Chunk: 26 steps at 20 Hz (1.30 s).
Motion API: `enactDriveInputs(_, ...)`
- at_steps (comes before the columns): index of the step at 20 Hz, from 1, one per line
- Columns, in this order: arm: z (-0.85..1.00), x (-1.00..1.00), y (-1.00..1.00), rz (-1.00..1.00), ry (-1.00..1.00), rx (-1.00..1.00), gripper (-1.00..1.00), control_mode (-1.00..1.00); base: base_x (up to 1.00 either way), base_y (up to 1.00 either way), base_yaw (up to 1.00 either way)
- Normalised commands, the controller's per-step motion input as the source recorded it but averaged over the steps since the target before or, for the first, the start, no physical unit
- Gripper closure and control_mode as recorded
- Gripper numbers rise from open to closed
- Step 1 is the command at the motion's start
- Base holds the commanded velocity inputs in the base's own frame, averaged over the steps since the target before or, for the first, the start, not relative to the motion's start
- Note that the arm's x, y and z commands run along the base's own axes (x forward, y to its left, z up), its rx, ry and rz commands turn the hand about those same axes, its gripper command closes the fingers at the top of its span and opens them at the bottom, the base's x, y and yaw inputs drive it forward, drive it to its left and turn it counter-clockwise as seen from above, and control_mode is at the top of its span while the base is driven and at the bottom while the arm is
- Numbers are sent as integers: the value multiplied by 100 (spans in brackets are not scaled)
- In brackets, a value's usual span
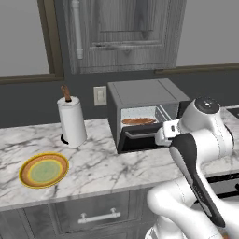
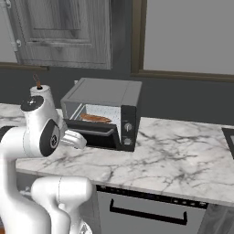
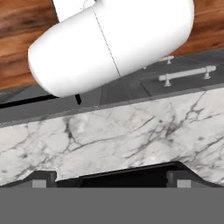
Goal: Pull the toaster oven rack outwards. Pick up the baguette from the plate and place it on the toaster oven rack. Close the toaster oven door fully and set the temperature to the lowest setting.
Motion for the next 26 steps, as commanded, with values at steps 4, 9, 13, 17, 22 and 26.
enactDriveInputs(4,-43,51,22,13,-1,4,-100,-100,0,0,0)
enactDriveInputs(9,-40,35,25,9,-12,5,-100,-100,0,0,0)
enactDriveInputs(13,-33,42,18,3,-16,6,-100,-100,0,0,0)
enactDriveInputs(17,-40,42,9,0,-18,4,-100,-100,0,0,0)
enactDriveInputs(22,-38,51,10,0,-17,3,-100,-100,0,0,0)
enactDriveInputs(26,-29,60,10,0,-15,4,-100,-100,0,0,0)
